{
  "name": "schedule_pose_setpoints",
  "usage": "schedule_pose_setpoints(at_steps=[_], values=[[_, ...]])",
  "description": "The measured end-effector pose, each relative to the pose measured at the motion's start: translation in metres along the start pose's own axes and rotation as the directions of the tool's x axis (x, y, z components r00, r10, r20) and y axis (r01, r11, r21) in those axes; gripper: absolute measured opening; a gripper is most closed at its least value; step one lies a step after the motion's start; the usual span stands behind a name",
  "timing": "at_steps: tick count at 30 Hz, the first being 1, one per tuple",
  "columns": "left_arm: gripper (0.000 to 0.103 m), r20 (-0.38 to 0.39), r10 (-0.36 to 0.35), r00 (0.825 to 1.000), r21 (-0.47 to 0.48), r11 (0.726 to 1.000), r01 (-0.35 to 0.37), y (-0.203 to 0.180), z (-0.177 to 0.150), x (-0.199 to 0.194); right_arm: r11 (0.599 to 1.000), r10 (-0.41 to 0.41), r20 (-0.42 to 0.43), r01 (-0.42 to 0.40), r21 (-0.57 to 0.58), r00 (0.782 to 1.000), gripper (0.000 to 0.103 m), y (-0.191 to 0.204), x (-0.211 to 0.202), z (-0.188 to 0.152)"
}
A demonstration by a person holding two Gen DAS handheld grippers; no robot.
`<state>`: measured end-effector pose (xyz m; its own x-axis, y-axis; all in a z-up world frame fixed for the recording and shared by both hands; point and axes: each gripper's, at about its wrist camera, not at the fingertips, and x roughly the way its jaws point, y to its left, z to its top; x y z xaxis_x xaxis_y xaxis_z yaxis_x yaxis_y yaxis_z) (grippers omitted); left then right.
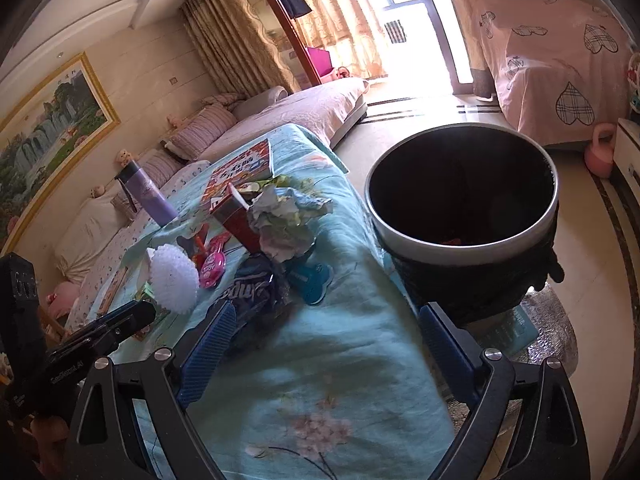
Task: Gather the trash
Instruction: 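Move both tools back over the table toward the foam net and blue bag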
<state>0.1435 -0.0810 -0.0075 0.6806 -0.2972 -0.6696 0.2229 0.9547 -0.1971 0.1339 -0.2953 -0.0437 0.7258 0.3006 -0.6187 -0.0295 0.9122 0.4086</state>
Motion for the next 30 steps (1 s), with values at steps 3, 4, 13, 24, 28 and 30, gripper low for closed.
schedule_pose_setpoints(at_steps=[3,4,13,24,28,30], values=[[0.061,-0.009,0.018,1.0,-0.02,1.0,-0.018,0.011,-0.007,-0.002,1.0,0.013,-0.022,-0.013,-0.011,1.0,0.094,0.011,0.007,-0.006],[0.061,-0.012,0.022,1.0,-0.026,0.999,-0.022,0.015,-0.008,-0.003,1.0,0.018,-0.03,-0.018,-0.016,0.999,0.094,0.015,0.009,-0.008],[0.07,0.0,0.055,0.998,-0.03,0.998,-0.055,0.032,-0.006,-0.009,0.998,0.039,-0.064,-0.042,-0.047,0.997,0.094,0.041,0.02,-0.016],[0.07,-0.015,0.08,0.997,0.022,0.997,-0.08,0.043,0.02,0.015,0.999,0.042,-0.073,-0.043,-0.018,0.996,0.094,0.048,0.035,-0.013],[0.07,-0.022,0.117,0.993,0.06,0.992,-0.115,0.044,0.031,0.027,0.999,0.051,-0.083,-0.051,-0.002,0.995,0.094,0.051,0.044,-0.01],[0.07,-0.027,0.134,0.991,0.071,0.989,-0.131,0.045,0.035,0.034,0.998,0.058,-0.09,-0.058,0.006,0.994,0.093,0.051,0.05,-0.006]])
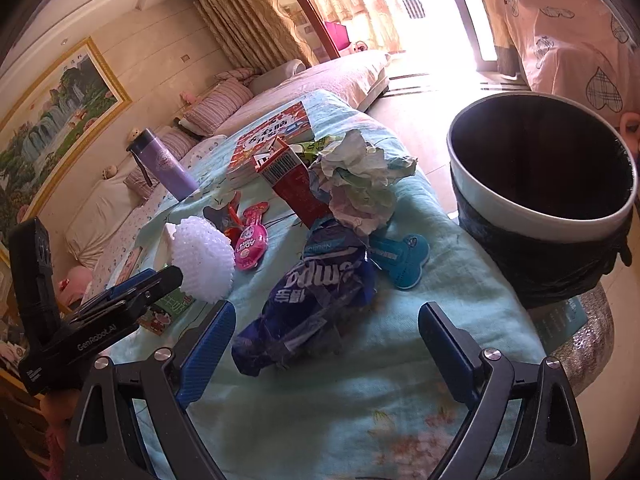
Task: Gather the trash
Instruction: 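Move both tools back over the table toward the foam net and blue bag, then grasp the white foam net with the left tool while the right tool grasps the blue bag, then carry the foam net and blue bag over the bin and open both tools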
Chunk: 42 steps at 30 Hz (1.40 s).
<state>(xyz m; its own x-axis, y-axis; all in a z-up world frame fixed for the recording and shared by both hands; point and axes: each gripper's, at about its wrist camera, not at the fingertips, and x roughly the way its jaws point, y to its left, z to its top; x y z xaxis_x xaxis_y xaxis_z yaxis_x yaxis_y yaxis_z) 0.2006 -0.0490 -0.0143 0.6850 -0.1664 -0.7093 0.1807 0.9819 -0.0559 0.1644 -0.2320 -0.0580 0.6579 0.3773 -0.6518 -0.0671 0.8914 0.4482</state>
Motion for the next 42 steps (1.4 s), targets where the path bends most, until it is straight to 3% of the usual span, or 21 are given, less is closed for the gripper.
schedule_pose_setpoints(at_steps=[4,6,8,9,11,14,22,26,42], values=[[0.069,-0.016,0.038,0.999,0.061,0.997,-0.037,-0.006,0.0,0.013,1.0,0.009,-0.002,-0.009,0.028,1.0,0.087,-0.002,0.009,0.003],[0.059,-0.023,0.049,0.999,0.089,0.995,-0.047,-0.011,-0.001,0.016,0.999,0.014,-0.024,-0.013,0.041,1.0,0.074,-0.004,0.017,0.002],[0.038,-0.053,0.03,0.998,0.089,0.996,-0.025,-0.011,-0.002,0.021,0.998,0.038,-0.047,-0.035,0.057,0.998,0.061,-0.007,0.025,0.0],[0.034,-0.059,0.024,0.998,0.086,0.996,-0.019,-0.011,-0.004,0.022,0.996,0.06,-0.056,-0.057,0.065,0.997,0.053,-0.008,0.027,-0.001],[0.019,-0.064,0.005,0.998,0.076,0.997,-0.001,-0.011,-0.005,0.02,0.996,0.078,-0.054,-0.075,0.055,0.996,0.045,-0.006,0.027,-0.004],[0.015,-0.05,-0.036,0.998,0.055,0.998,0.039,-0.011,-0.006,0.01,0.996,0.093,-0.043,-0.092,0.021,0.995,0.04,-0.001,0.02,-0.005],[0.014,-0.025,-0.114,0.993,0.012,0.993,0.114,-0.02,-0.012,-0.016,0.994,0.106,0.011,-0.106,0.0,0.994,0.038,-0.004,-0.014,-0.006],[0.014,-0.025,-0.145,0.989,0.013,0.989,0.145,-0.034,-0.015,-0.023,0.997,0.077,0.053,-0.076,-0.023,0.996,0.038,-0.007,-0.034,-0.005],[0.014,-0.053,-0.229,0.972,0.111,0.966,0.234,-0.115,-0.008,-0.025,0.999,-0.005,0.168,0.0,0.032,0.986,0.039,-0.055,-0.085,0.004]])
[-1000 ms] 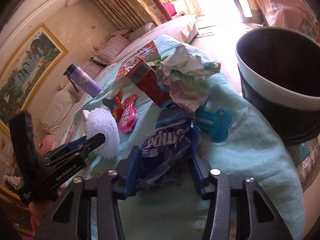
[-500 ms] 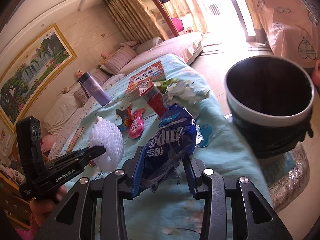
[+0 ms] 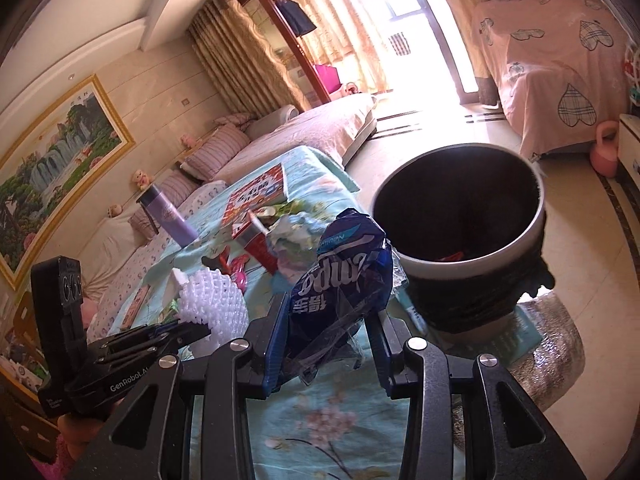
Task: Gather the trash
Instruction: 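Carry the foam net and blue bag over the bin and open both tools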
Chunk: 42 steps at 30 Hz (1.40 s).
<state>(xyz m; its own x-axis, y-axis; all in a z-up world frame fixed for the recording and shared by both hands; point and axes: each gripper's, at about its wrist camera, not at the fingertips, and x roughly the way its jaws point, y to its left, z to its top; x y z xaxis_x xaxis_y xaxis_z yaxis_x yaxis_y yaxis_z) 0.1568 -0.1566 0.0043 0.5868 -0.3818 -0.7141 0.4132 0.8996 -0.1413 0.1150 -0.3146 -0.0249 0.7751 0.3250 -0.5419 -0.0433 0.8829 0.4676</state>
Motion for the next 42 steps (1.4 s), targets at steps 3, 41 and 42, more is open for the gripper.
schedule_pose_setpoints(at_steps=[3,41,42], values=[[0.014,-0.007,-0.013,1.0,0.009,1.0,0.013,-0.011,0.006,0.006,1.0,-0.01,0.017,0.01,0.011,1.0,0.039,-0.011,-0.008,0.004],[0.017,-0.053,-0.023,0.998,0.091,0.996,0.028,-0.1,0.105,0.112,0.979,-0.194,0.029,0.195,-0.049,0.981,0.039,-0.104,0.014,0.085],[0.017,-0.058,-0.024,0.998,0.089,0.996,0.029,-0.1,0.105,0.115,0.979,-0.194,0.026,0.195,-0.051,0.981,0.039,-0.105,0.016,0.086]])
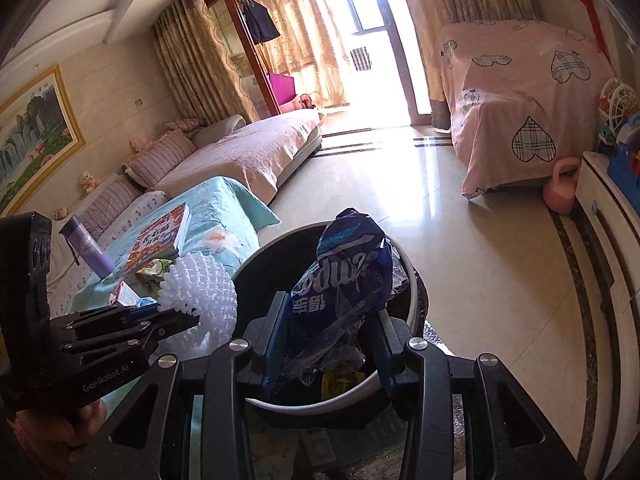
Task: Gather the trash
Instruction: 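Carry the foam net and blue bag over the bin and open both tools, then withdraw both open tools from the bin back over the table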
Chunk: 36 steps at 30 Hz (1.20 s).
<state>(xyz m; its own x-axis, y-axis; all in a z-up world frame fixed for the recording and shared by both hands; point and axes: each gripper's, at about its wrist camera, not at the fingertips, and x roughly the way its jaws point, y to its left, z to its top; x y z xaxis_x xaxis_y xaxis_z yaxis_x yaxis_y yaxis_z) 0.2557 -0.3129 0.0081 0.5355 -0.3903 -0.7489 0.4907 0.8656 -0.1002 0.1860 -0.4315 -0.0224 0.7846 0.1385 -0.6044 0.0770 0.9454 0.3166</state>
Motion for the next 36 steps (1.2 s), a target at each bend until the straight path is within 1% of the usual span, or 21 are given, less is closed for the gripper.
schedule_pose_setpoints(at_steps=[1,4,6,8,9,10,12,16,20,25,29,32,36], values=[[0.017,-0.006,-0.001,1.0,0.0,1.0,0.001,-0.001,0.001,0.004,1.0,-0.002,-0.006,0.002,-0.002,1.0,0.039,-0.002,0.003,0.002],[0.022,-0.02,0.0,1.0,0.001,1.0,0.0,-0.004,0.004,0.014,1.0,-0.006,-0.022,0.006,-0.001,1.0,0.039,-0.005,0.013,0.005],[0.034,-0.038,0.005,0.999,-0.005,1.0,-0.006,-0.003,0.004,0.02,1.0,-0.007,-0.038,0.007,-0.007,0.999,0.043,-0.007,0.019,0.006],[0.058,-0.043,0.009,0.999,-0.015,1.0,-0.009,-0.001,0.002,0.023,1.0,-0.006,-0.065,0.005,-0.013,0.998,0.046,-0.008,0.027,0.007],[0.062,-0.045,0.011,0.999,-0.02,1.0,-0.012,0.001,0.0,0.023,1.0,-0.004,-0.075,0.003,-0.012,0.997,0.048,-0.009,0.031,0.007],[0.064,-0.045,0.01,0.999,-0.024,1.0,-0.011,0.002,-0.001,0.023,1.0,-0.003,-0.082,0.002,-0.011,0.997,0.049,-0.009,0.032,0.005],[0.064,-0.048,0.007,0.999,-0.031,0.999,-0.008,0.003,-0.004,0.022,1.0,-0.003,-0.091,0.002,-0.005,0.996,0.054,-0.011,0.035,0.003],[0.065,-0.052,-0.001,0.999,-0.043,0.999,-0.001,0.007,-0.009,0.017,1.0,0.008,-0.093,-0.006,0.014,0.996,0.059,-0.015,0.035,0.001],[0.066,-0.039,-0.008,0.999,-0.046,0.999,0.007,0.005,-0.017,0.007,1.0,0.013,-0.09,-0.011,0.017,0.996,0.069,-0.011,0.032,-0.002],[0.066,-0.017,-0.022,1.0,-0.049,0.999,0.021,0.007,-0.03,-0.013,0.999,0.012,-0.074,-0.01,0.03,0.997,0.071,-0.008,0.025,-0.003],[0.066,-0.008,-0.043,0.999,-0.071,0.997,0.043,0.016,-0.047,-0.029,0.998,0.014,-0.024,-0.013,0.055,1.0,0.081,-0.005,0.007,-0.013],[0.066,-0.004,-0.039,0.999,-0.076,0.996,0.039,0.021,-0.06,-0.04,0.997,0.031,-0.007,-0.03,0.07,0.999,0.084,0.001,-0.002,-0.023],[0.066,0.001,-0.022,1.0,-0.075,0.997,0.022,0.032,-0.079,-0.053,0.995,0.044,0.001,-0.044,0.088,0.999,0.085,0.013,-0.01,-0.036]])
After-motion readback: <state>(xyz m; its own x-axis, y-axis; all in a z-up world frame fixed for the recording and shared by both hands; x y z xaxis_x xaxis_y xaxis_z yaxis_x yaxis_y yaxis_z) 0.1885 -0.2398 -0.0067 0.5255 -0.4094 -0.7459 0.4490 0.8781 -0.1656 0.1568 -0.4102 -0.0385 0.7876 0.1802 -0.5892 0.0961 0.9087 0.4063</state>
